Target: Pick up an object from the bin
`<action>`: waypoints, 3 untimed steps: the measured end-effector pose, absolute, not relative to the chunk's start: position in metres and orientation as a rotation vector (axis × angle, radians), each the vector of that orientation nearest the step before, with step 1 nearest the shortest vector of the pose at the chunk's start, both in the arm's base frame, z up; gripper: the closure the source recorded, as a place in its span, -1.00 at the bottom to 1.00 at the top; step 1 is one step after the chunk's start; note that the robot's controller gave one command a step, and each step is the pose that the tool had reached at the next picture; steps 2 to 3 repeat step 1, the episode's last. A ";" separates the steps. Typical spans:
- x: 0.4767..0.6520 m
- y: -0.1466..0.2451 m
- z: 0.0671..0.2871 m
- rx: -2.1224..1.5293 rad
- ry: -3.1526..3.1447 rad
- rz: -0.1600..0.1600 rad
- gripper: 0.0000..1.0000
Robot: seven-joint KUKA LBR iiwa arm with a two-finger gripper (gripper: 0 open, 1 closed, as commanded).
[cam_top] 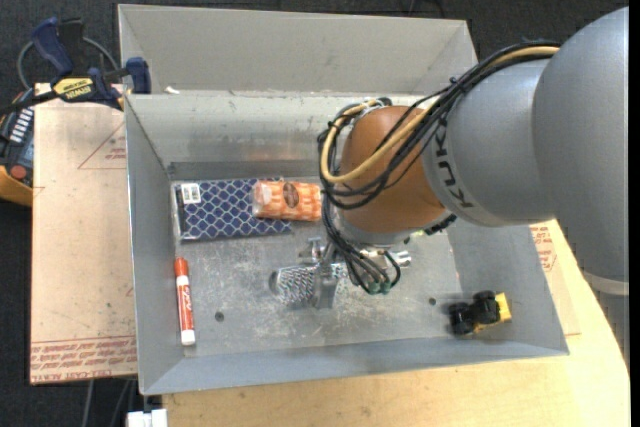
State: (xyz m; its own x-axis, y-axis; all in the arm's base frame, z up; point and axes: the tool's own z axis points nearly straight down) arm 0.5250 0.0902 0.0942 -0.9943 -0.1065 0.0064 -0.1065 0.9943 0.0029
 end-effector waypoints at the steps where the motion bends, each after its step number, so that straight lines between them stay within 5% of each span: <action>1: 0.525 0.090 0.110 0.167 -3.129 -0.004 1.00; 3: 0.525 0.090 0.110 0.167 -3.129 -0.004 1.00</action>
Offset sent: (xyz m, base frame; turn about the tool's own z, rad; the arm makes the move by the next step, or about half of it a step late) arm 0.0001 -0.0001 0.0332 0.0000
